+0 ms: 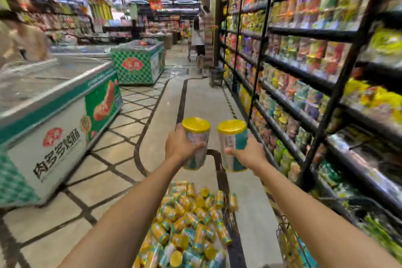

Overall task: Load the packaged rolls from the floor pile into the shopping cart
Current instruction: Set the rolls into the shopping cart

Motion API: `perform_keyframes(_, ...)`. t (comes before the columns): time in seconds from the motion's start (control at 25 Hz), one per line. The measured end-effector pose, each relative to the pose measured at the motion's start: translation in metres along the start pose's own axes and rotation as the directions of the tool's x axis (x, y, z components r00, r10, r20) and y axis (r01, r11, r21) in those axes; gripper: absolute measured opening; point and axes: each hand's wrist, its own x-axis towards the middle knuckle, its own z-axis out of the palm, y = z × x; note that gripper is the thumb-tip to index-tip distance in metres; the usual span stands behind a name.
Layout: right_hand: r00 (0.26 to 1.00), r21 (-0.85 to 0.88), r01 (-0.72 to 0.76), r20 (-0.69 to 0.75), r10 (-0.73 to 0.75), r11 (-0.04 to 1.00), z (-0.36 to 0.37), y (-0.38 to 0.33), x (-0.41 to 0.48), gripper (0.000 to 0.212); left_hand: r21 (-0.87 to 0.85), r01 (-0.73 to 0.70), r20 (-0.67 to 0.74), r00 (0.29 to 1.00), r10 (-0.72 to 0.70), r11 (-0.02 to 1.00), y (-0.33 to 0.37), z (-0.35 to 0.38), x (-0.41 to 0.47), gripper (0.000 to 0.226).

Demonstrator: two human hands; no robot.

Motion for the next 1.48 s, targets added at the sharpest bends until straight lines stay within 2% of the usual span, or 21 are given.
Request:
perform_keyframes(0.2,0.973,0.046,-0.103,-0.202,0.11,0.994,-0.071,0.028,-0.016,0.067,-0.11,-0.181,0.194,0.96,0.2,0.977,0.069,0.048,0.006,0.069)
perform_keyframes(0.32,0.915,0.055,-0.242,-0.319,0.247,0.969,-0.102,0.056,-0.045,0.065,-0.187,-0.257,0.309,0.901,0.305,0.948,0.093,0.087,-0.007,0.069)
perform_keyframes(0.48,0.747,0.122,-0.419,-0.518,0.418,0.9,-0.139,0.089,-0.115,0.059,-0.284,-0.325,0.493,0.757,0.428,0.902,0.128,0.138,-0.046,0.071)
perform_keyframes(0.64,0.565,0.234,-0.533,-0.618,0.547,0.813,-0.163,0.118,-0.195,0.061,-0.338,-0.424,0.629,0.563,0.537,0.84,0.158,0.171,-0.112,0.07)
perform_keyframes(0.8,0.342,0.335,-0.614,-0.703,0.623,0.715,-0.182,0.144,-0.284,0.059,-0.409,-0.486,0.718,0.351,0.601,0.772,0.182,0.191,-0.195,0.069)
perform_keyframes(0.88,0.255,0.381,-0.647,-0.708,0.658,0.66,-0.187,0.158,-0.321,0.058,-0.435,-0.523,0.742,0.254,0.621,0.733,0.191,0.2,-0.233,0.07)
perform_keyframes(1.12,0.115,0.467,-0.72,-0.65,0.751,0.514,-0.195,0.213,-0.384,0.06,-0.415,-0.637,0.825,0.039,0.564,0.65,0.204,0.244,-0.313,0.066)
perform_keyframes(1.24,0.08,0.515,-0.736,-0.578,0.812,0.439,-0.19,0.25,-0.395,0.061,-0.365,-0.689,0.866,-0.004,0.501,0.626,0.199,0.272,-0.342,0.068)
perform_keyframes(1.36,0.09,0.563,-0.731,-0.48,0.873,0.385,-0.175,0.279,-0.394,0.062,-0.291,-0.723,0.917,-0.023,0.399,0.627,0.187,0.297,-0.357,0.069)
perform_keyframes(1.48,0.032,0.618,-0.74,-0.364,0.931,0.267,-0.159,0.304,-0.386,0.052,-0.207,-0.772,0.958,-0.037,0.283,0.601,0.174,0.326,-0.364,0.065)
